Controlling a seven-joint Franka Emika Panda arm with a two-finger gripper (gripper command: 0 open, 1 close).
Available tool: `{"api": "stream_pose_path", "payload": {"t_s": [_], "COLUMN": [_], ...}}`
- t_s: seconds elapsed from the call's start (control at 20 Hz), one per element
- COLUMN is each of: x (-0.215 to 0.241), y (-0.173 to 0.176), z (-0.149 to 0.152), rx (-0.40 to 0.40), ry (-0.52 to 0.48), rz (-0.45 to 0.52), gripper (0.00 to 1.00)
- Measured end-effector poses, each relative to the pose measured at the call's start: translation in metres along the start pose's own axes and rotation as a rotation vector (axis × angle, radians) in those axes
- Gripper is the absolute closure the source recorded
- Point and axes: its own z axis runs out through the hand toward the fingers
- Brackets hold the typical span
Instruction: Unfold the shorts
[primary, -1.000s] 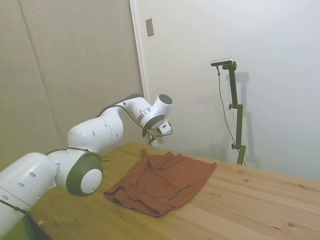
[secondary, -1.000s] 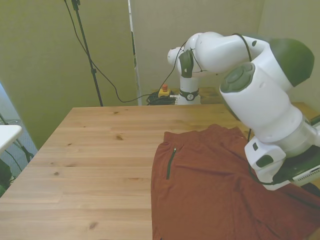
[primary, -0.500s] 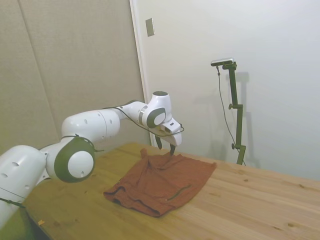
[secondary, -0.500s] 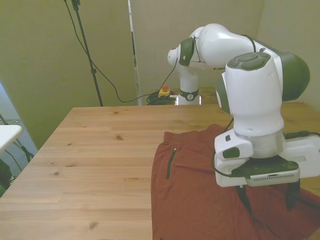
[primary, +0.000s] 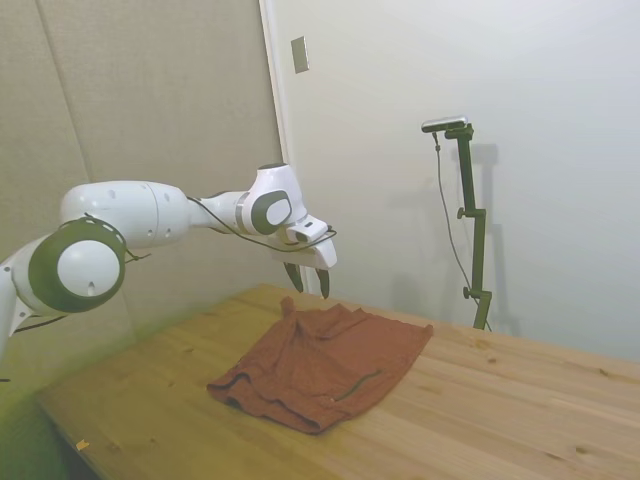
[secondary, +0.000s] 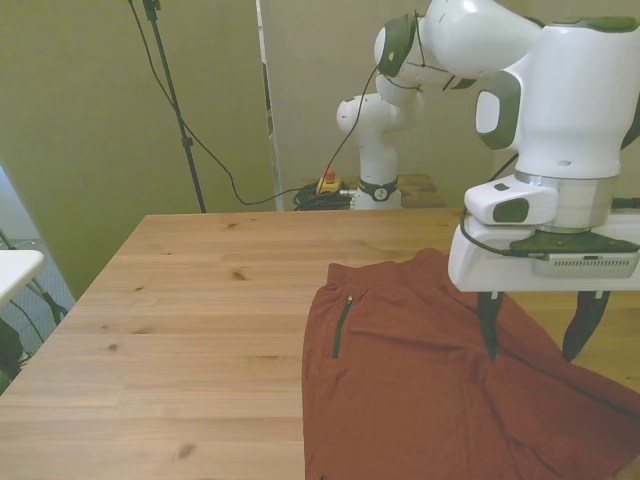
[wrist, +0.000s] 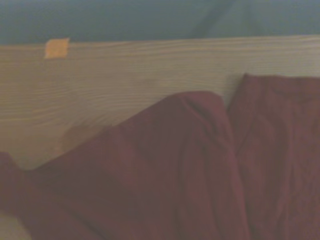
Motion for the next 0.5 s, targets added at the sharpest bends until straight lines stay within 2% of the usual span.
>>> {"api": "stream_pose_path", "payload": {"t_s": [0.2, 0.5], "x": [-0.03, -0.054], "y": [0.015, 0.075], "z": [-0.024, -0.057], "rx": [0.017, -0.035], "ry": [-0.057, -0.062], "rz": [-0.013, 0.006], "gripper": [0.0, 0.0]}}
